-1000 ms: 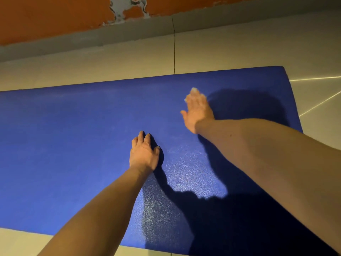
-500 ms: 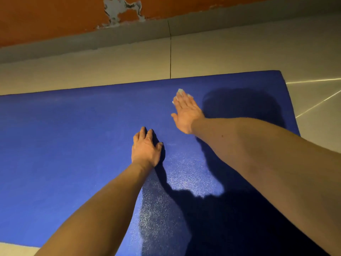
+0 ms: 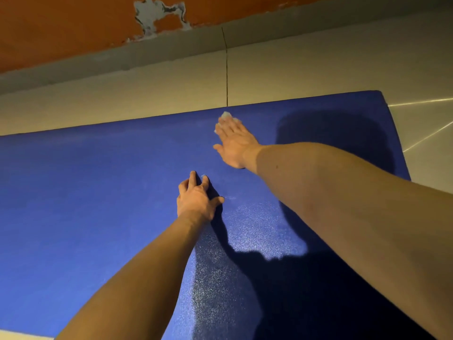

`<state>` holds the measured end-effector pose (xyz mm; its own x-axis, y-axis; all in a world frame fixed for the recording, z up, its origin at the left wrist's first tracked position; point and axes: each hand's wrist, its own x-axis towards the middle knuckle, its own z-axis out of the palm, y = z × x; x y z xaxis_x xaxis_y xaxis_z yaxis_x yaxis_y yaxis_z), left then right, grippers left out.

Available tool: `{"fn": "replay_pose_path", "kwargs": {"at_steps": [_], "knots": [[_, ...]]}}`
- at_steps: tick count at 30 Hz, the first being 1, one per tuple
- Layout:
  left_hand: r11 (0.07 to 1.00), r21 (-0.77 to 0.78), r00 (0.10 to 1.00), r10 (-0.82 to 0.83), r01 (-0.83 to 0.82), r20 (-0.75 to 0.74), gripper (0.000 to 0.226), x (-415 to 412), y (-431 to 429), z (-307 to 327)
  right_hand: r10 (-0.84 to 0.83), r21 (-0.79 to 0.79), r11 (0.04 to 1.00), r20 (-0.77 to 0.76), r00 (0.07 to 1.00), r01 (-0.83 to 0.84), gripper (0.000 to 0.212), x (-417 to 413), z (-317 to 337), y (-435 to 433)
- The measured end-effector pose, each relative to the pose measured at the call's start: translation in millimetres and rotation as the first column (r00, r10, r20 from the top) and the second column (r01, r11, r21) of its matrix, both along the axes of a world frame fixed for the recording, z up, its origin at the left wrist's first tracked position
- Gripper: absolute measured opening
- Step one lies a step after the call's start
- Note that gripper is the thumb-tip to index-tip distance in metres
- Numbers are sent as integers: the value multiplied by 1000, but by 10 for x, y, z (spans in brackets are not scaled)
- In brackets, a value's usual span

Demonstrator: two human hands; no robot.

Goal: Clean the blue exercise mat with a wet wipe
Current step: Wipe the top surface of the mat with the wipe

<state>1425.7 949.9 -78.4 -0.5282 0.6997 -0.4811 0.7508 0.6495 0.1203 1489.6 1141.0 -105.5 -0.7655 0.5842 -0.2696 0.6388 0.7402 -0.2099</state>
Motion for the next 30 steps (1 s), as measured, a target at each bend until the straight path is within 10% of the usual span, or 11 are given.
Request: {"fn": "replay_pose_path", "kwargs": {"at_steps": [5,14,25,30], "knots": [[1000,-22,1000,-8,8,-17,82,9,-7,-12,-507,70,862,101,856,502,76,122,63,269],[999,-40,1000,-15,14,-19,82,33,34,34,-59,-19,998,6,998,59,71,-134,32,82],[999,-40,1000,-6,6,4,83,20,-6,17,-775,-1,627,104,623,779,85,530,106,768],[999,-37,1000,5,-5,-1,82,38,9,8,-614,47,789,32,789,612,85,340,11,268]]}}
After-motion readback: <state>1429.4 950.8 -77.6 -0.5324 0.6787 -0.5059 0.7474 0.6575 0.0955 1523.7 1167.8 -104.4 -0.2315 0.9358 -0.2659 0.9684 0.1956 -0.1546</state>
